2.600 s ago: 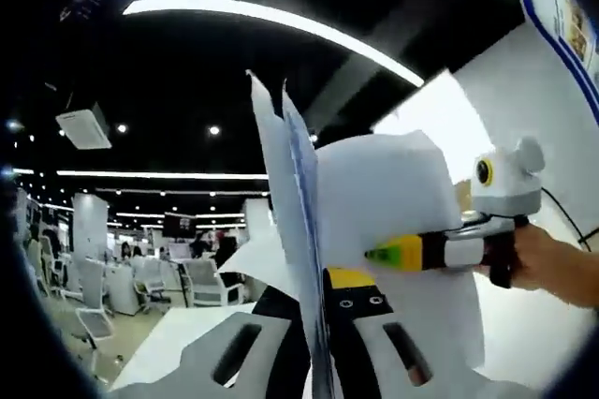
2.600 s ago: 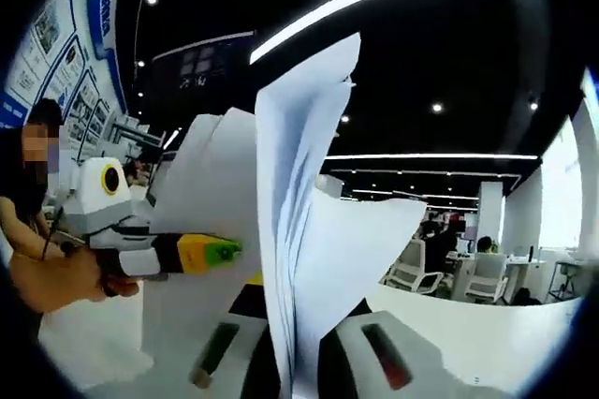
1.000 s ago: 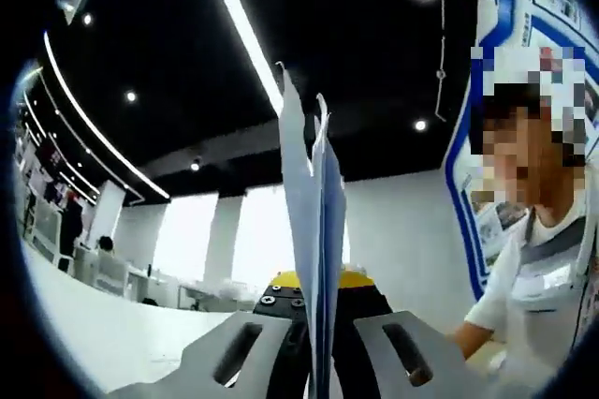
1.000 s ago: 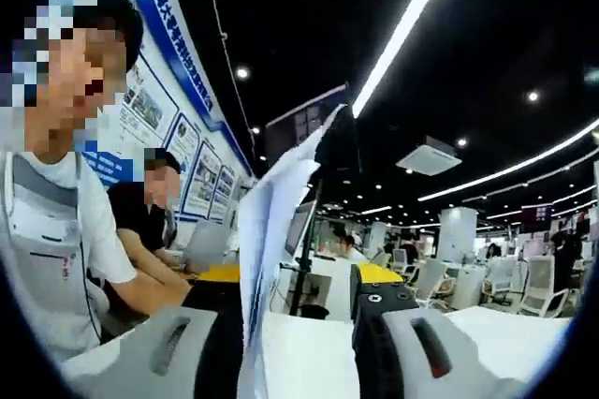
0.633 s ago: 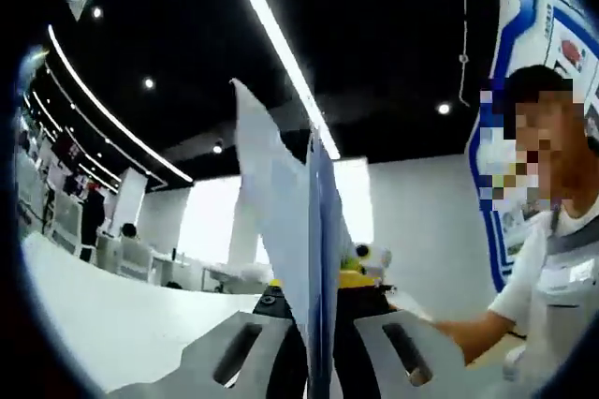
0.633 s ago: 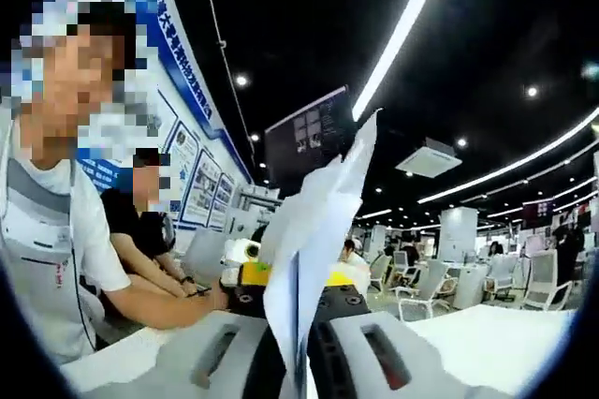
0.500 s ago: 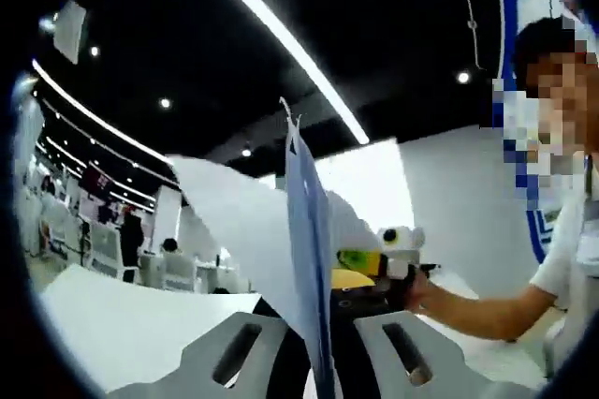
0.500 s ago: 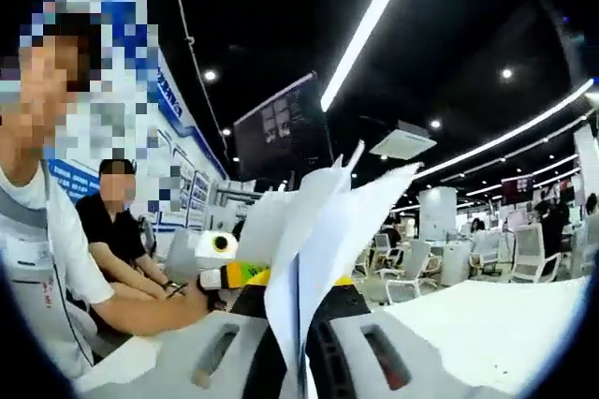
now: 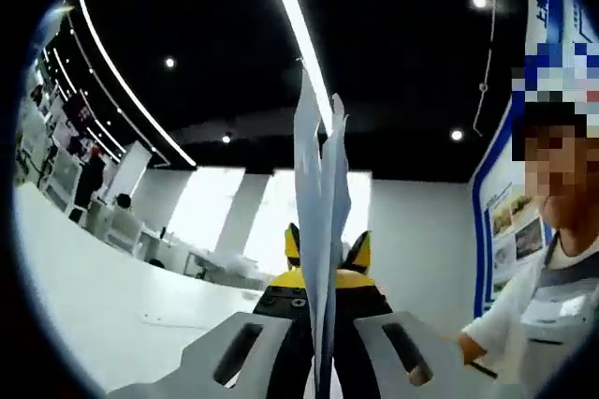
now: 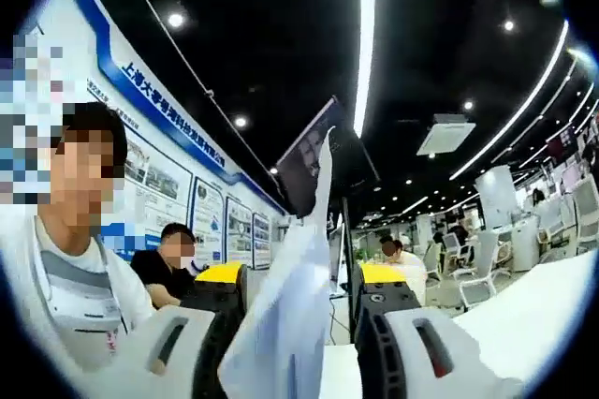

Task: Organize the stack of printing papers by aligning and flattening the scattered papers on the table

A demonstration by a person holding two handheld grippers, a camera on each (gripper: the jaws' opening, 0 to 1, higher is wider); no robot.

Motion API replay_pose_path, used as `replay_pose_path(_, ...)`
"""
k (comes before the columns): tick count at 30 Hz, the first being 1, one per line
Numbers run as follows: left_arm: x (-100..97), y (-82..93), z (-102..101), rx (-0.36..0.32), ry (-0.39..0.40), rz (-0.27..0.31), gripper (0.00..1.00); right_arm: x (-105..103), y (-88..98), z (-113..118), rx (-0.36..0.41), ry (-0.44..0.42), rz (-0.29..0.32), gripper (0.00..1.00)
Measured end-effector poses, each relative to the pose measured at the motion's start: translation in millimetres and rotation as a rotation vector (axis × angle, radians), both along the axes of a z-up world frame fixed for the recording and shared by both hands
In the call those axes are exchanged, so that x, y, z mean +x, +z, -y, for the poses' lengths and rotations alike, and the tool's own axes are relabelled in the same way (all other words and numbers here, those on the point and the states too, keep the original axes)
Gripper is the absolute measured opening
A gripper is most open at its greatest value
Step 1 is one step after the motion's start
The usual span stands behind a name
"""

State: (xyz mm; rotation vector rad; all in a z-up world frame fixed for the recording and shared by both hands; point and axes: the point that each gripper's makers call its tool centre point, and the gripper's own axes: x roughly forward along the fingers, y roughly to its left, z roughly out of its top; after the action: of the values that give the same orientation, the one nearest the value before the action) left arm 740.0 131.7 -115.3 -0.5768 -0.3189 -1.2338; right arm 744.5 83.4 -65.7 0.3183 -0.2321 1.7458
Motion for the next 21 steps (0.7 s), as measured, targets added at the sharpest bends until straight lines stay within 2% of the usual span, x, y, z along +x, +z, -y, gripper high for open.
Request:
replay_pose_path(3, 2.1, 0.0, -2.4, 0.003, 0.01, -0.004, 0.06, 7.0, 5.9, -10.3, -0.028, 0.002, -0.001, 0.39)
replay_pose_path(6, 5.9, -2.2, -4.5, 0.013, 0.034, -0.02, 0.06, 8.5, 16.3, -19.9, -0.044, 0.029, 0.006, 0.27)
replay_pose_path(11, 12.0, -4.0, -9.5, 0.023, 0.07, -0.039, 0.06, 20.0, 16.9, -25.6, -0.064, -0.052, 0.091, 0.01)
replay_pose_path(14, 17.3, -5.0, -8.7, 0.037, 0.115, -0.048, 0.06, 29.2, 14.4, -25.8, -0.084, -0.102, 0.089, 0.0)
replay_pose_path(16, 25.6, -6.5, -9.9, 0.049, 0.174, -0.072, 0.06, 42.7, 11.1, -25.8, -0.109, -0.211, 0.122, 0.0)
replay_pose_path(18, 35.4, -8.0, -11.8, 0.091, 0.278, -0.071, 0.06, 51.5, 9.6, -25.9, -0.129, -0.29, 0.139, 0.0)
replay_pose_path(19, 38.6, -8.8, -12.7, 0.105, 0.315, -0.076, 0.06, 60.6, 6.8, -25.8, -0.164, -0.384, 0.166, 0.0)
replay_pose_path(20, 42.0, -9.3, -13.3, 0.14, 0.378, -0.058, 0.06, 60.8, 7.7, -26.1, -0.157, -0.412, 0.17, 0.0)
replay_pose_path(21, 46.3, -8.7, -14.3, 0.196, 0.467, -0.019, 0.06, 68.0, 6.1, -25.4, -0.172, -0.465, 0.135, 0.0)
